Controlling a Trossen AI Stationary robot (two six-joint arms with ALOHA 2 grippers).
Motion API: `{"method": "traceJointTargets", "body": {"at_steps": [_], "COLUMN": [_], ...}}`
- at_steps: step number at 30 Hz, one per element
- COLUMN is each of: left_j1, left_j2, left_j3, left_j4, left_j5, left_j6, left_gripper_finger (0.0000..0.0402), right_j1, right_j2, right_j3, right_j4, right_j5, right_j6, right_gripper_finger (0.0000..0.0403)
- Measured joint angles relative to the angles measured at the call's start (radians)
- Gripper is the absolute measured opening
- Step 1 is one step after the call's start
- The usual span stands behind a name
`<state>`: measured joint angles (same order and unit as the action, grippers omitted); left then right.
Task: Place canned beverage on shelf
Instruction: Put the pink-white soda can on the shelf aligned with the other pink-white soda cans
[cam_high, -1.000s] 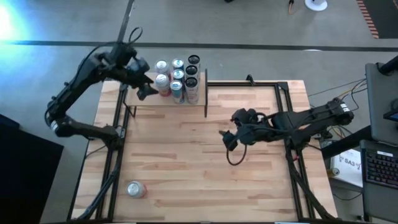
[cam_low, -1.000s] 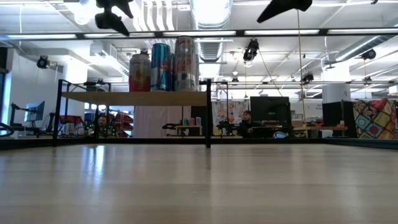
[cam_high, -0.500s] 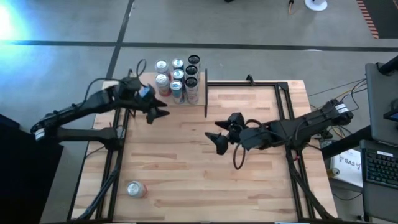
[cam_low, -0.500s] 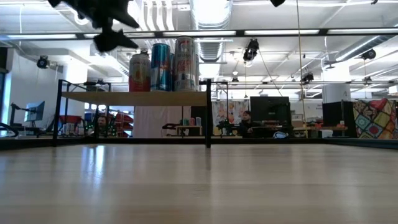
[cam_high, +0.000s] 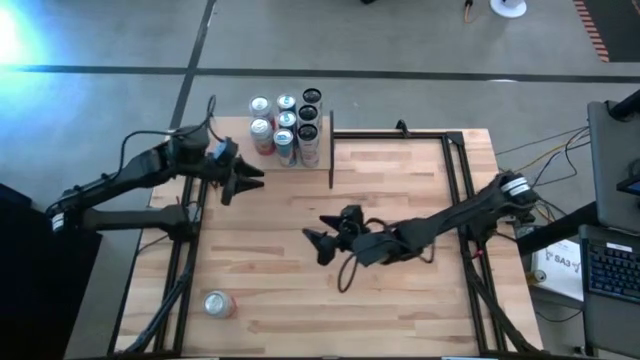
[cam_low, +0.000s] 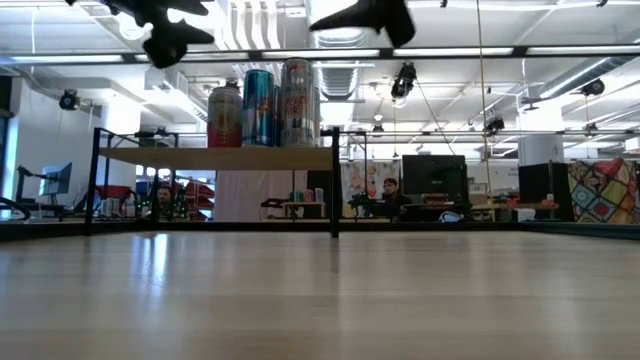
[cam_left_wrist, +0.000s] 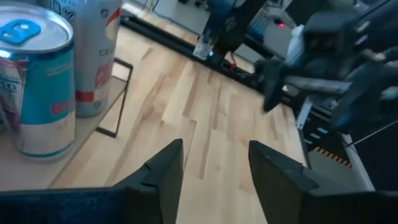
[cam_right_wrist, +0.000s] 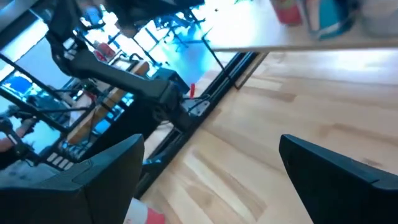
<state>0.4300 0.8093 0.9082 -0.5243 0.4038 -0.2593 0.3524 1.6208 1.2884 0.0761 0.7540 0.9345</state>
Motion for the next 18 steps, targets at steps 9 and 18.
{"method": "traceJointTargets", "body": {"at_steps": [9, 18], "left_j1": [-0.017, -0.024], "left_j2": [-0.194, -0.453], "left_j3": [-0.045, -0.262], "left_j4": [-0.049, -0.033], "left_j5": [-0.013, -0.025], "left_j6": [0.009, -0.077], "left_gripper_finger": [0.0108, 0.0091], "right_j1": [-0.013, -0.018], "right_j2": [0.143, 0.088], "right_j3": [0.0, 0.02], "right_j4": [0.075, 0.1], "right_j5": [-0.037, -0.037], "right_j6": [0.241, 0.173], "right_gripper_finger": [0.0363, 0.0363]}}
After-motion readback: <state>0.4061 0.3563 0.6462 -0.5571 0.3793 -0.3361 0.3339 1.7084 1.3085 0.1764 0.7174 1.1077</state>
